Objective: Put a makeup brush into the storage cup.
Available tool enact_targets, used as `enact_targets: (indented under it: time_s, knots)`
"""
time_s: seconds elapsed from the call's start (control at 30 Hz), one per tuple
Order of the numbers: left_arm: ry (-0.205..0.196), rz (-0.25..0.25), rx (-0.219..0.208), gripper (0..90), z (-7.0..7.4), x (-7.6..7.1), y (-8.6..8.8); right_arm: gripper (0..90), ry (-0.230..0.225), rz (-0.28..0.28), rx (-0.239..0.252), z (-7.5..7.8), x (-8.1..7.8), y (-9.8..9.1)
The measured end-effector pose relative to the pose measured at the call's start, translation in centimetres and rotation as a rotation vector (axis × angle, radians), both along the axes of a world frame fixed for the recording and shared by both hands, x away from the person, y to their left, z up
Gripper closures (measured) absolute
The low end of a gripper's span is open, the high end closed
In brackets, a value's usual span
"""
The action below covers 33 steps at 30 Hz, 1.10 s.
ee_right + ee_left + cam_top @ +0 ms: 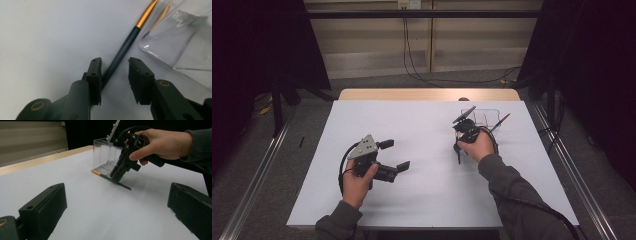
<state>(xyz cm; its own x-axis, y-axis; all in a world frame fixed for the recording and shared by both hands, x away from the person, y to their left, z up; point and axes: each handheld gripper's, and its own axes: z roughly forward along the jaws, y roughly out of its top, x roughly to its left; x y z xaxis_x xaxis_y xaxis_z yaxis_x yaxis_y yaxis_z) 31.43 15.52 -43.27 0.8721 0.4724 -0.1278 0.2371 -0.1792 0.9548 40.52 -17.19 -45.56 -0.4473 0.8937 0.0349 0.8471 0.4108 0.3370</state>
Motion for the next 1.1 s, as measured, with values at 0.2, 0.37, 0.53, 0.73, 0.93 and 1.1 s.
enact_targets:
  time_s: [0.2, 0.37, 0.53, 0.73, 0.93, 1.1]
  knots:
    - [-0.002, 0.004, 0.004, 2.0, -0.1, 0.0, 0.0, 76.1, 0.009, 0.027, 0.003, 0.1, 0.1, 0.0]
    - [0.000, 0.001, 0.005, 2.1, 0.0, 0.0, 0.1, 83.6, 0.016, 0.054, 0.006, 0.1, 0.1, 0.1]
    - [-0.004, 0.003, 0.008, 2.1, -0.1, 0.0, 0.1, 83.6, 0.039, 0.058, 0.008, 0.2, -0.2, 0.1]
    - [-0.004, 0.005, 0.012, 2.1, -0.1, -0.1, 0.1, 79.5, 0.048, 0.069, 0.020, 0.2, -0.3, 0.1]
    - [0.000, 0.001, 0.006, 2.1, -0.2, 0.0, 0.1, 76.5, 0.033, 0.065, 0.034, 0.1, 0.0, 0.7]
    - [0.002, 0.001, 0.010, 2.1, -0.2, 0.1, 0.2, 74.9, 0.028, 0.070, 0.030, 0.1, 0.5, 1.1]
